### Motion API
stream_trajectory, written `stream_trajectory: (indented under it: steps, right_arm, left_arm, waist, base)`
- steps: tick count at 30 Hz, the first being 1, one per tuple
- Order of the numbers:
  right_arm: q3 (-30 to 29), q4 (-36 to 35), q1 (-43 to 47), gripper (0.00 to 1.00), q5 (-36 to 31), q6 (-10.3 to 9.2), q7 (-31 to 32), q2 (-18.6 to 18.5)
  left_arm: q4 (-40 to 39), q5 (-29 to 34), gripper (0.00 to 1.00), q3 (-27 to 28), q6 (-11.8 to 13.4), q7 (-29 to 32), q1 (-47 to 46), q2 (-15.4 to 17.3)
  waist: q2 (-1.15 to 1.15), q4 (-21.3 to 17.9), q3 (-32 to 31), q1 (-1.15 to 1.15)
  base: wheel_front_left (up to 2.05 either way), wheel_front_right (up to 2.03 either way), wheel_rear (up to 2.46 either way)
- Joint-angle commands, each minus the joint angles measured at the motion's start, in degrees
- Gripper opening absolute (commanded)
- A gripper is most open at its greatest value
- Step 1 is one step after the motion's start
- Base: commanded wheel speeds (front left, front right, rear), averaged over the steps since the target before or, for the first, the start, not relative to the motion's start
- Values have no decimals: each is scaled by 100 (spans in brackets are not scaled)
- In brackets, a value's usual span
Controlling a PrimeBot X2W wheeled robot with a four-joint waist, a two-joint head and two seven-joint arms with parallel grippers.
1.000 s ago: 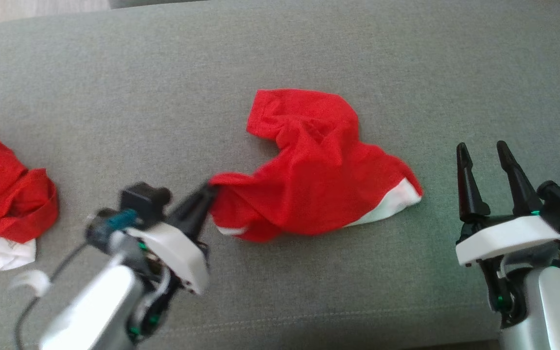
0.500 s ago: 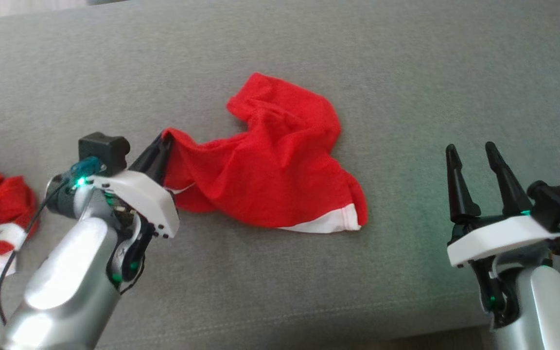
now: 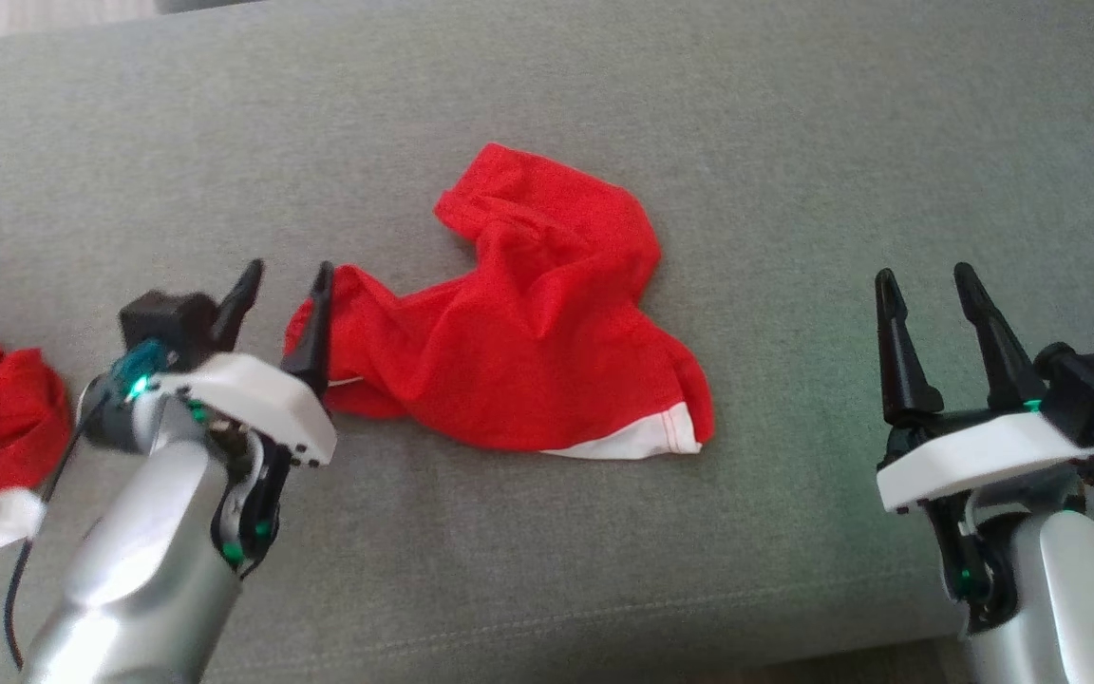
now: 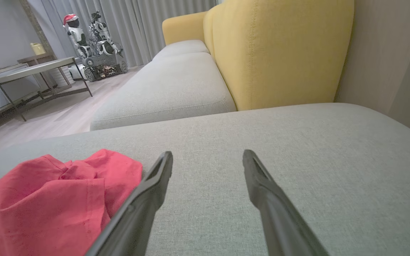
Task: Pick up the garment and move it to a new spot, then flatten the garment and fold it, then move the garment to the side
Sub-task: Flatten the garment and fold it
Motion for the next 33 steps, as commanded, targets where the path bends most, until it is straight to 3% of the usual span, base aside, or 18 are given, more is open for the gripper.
stream_trajectory:
  steps: [1,6,12,18,33]
  right_arm:
    - [127,-245,-63,100,-35,-4,-36,-22]
    - [113,-311,-8,100,-100,-4,11,-22]
    - [127,-337,92,100,-184,-4,70,-22]
    - [222,-375,272,100,-284,-4,164,-22]
    - [293,-507,386,100,-334,-4,293,-22]
  left_arm:
    - [-245,48,100,291,89,-92,2,192]
    - [-1084,261,100,699,491,-201,528,287]
    - [-2139,691,100,1218,737,-207,1307,346]
    - [-2626,941,100,1330,789,-208,1886,398]
    - [-2782,1013,100,1323,846,-209,2147,432]
  waist:
    - [0,84,-69,0]
    - [0,297,-199,0]
    - [0,484,-388,0]
    - [0,569,-566,0]
    - [0,594,-640,0]
  base:
    - [0,0,0]
    - [0,0,0]
    - [0,0,0]
    - [0,0,0]
    - [0,0,0]
